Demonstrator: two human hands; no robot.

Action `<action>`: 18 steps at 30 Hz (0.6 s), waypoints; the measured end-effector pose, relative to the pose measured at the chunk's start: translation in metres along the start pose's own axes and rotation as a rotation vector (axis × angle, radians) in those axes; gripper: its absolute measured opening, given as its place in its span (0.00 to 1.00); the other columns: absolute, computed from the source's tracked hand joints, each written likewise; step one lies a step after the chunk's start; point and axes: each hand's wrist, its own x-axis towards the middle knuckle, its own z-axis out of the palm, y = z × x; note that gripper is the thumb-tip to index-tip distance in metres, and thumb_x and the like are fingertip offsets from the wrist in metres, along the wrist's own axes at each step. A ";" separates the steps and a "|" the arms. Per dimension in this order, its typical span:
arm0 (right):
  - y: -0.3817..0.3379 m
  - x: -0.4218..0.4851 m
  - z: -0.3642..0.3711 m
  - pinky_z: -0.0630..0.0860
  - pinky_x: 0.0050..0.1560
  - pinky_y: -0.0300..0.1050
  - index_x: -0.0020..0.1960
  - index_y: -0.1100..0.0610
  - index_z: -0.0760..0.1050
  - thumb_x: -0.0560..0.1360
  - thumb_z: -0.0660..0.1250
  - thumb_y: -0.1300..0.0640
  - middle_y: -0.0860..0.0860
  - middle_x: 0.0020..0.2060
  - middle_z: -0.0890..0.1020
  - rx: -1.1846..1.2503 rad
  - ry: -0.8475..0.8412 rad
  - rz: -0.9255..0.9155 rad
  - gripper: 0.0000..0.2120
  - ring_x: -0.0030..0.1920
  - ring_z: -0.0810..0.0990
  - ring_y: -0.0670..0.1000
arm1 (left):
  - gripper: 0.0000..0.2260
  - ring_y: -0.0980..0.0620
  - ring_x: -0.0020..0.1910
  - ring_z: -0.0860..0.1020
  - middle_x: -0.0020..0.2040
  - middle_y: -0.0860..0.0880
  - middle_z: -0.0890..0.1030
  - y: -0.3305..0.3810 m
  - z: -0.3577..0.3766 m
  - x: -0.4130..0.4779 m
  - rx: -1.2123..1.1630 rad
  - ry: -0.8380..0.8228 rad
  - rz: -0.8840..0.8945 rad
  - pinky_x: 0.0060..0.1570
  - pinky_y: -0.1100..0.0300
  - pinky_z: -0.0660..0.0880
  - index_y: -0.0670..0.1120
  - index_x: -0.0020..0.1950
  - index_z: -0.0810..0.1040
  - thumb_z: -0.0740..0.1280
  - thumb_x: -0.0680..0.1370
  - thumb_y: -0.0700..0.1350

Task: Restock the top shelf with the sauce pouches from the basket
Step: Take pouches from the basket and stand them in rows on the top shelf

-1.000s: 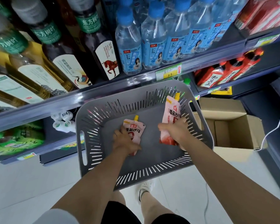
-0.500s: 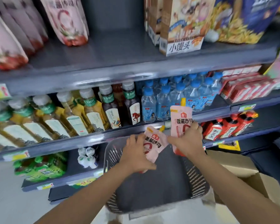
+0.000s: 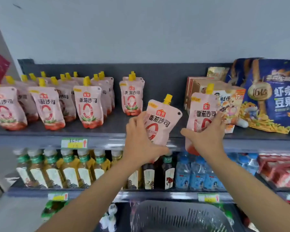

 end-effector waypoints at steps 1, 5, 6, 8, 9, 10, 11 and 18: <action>-0.009 0.005 0.005 0.64 0.69 0.54 0.78 0.58 0.43 0.57 0.79 0.49 0.56 0.70 0.59 0.012 -0.007 -0.005 0.62 0.70 0.64 0.57 | 0.51 0.53 0.61 0.59 0.61 0.54 0.60 0.000 -0.007 0.013 -0.003 0.047 -0.008 0.59 0.58 0.65 0.53 0.73 0.54 0.75 0.54 0.56; -0.036 0.025 0.028 0.63 0.69 0.60 0.78 0.59 0.43 0.57 0.78 0.48 0.58 0.70 0.59 0.019 -0.014 -0.012 0.62 0.71 0.61 0.60 | 0.53 0.49 0.65 0.60 0.66 0.49 0.62 -0.012 -0.021 0.067 0.019 0.169 -0.065 0.60 0.56 0.63 0.49 0.74 0.51 0.76 0.56 0.56; -0.041 0.029 0.034 0.63 0.69 0.59 0.78 0.59 0.43 0.58 0.79 0.48 0.58 0.70 0.59 0.026 -0.013 -0.012 0.61 0.71 0.61 0.60 | 0.53 0.47 0.65 0.61 0.66 0.48 0.63 -0.017 -0.023 0.079 0.022 0.175 -0.093 0.60 0.54 0.64 0.48 0.75 0.51 0.77 0.57 0.56; -0.047 0.038 0.046 0.61 0.70 0.58 0.78 0.59 0.44 0.60 0.79 0.51 0.58 0.70 0.58 0.026 -0.015 -0.011 0.59 0.71 0.59 0.60 | 0.54 0.45 0.66 0.61 0.67 0.47 0.64 -0.028 -0.023 0.102 0.051 0.167 -0.164 0.61 0.51 0.65 0.46 0.76 0.50 0.78 0.59 0.55; -0.050 0.041 0.051 0.60 0.70 0.57 0.78 0.59 0.43 0.61 0.79 0.52 0.58 0.71 0.58 0.022 -0.022 -0.007 0.58 0.72 0.58 0.60 | 0.55 0.44 0.67 0.60 0.68 0.46 0.63 -0.035 -0.021 0.111 0.088 0.160 -0.198 0.62 0.51 0.65 0.44 0.76 0.49 0.78 0.59 0.55; -0.052 0.044 0.057 0.59 0.69 0.57 0.78 0.58 0.43 0.62 0.79 0.53 0.58 0.71 0.57 0.019 -0.031 -0.001 0.58 0.72 0.57 0.60 | 0.56 0.44 0.68 0.59 0.70 0.45 0.62 -0.041 -0.019 0.119 0.128 0.156 -0.227 0.63 0.51 0.65 0.43 0.76 0.48 0.78 0.60 0.55; -0.053 0.047 0.063 0.59 0.69 0.56 0.78 0.58 0.42 0.62 0.79 0.53 0.58 0.71 0.57 0.018 -0.038 0.004 0.58 0.72 0.57 0.59 | 0.57 0.43 0.69 0.59 0.70 0.44 0.61 -0.049 -0.017 0.126 0.156 0.157 -0.249 0.64 0.51 0.64 0.41 0.76 0.47 0.79 0.60 0.55; -0.051 0.062 0.103 0.63 0.67 0.59 0.76 0.57 0.47 0.59 0.80 0.54 0.57 0.69 0.59 -0.069 -0.045 0.020 0.56 0.69 0.58 0.58 | 0.58 0.43 0.69 0.57 0.69 0.44 0.57 -0.088 0.008 0.161 0.106 0.186 -0.294 0.65 0.47 0.65 0.43 0.75 0.45 0.81 0.59 0.54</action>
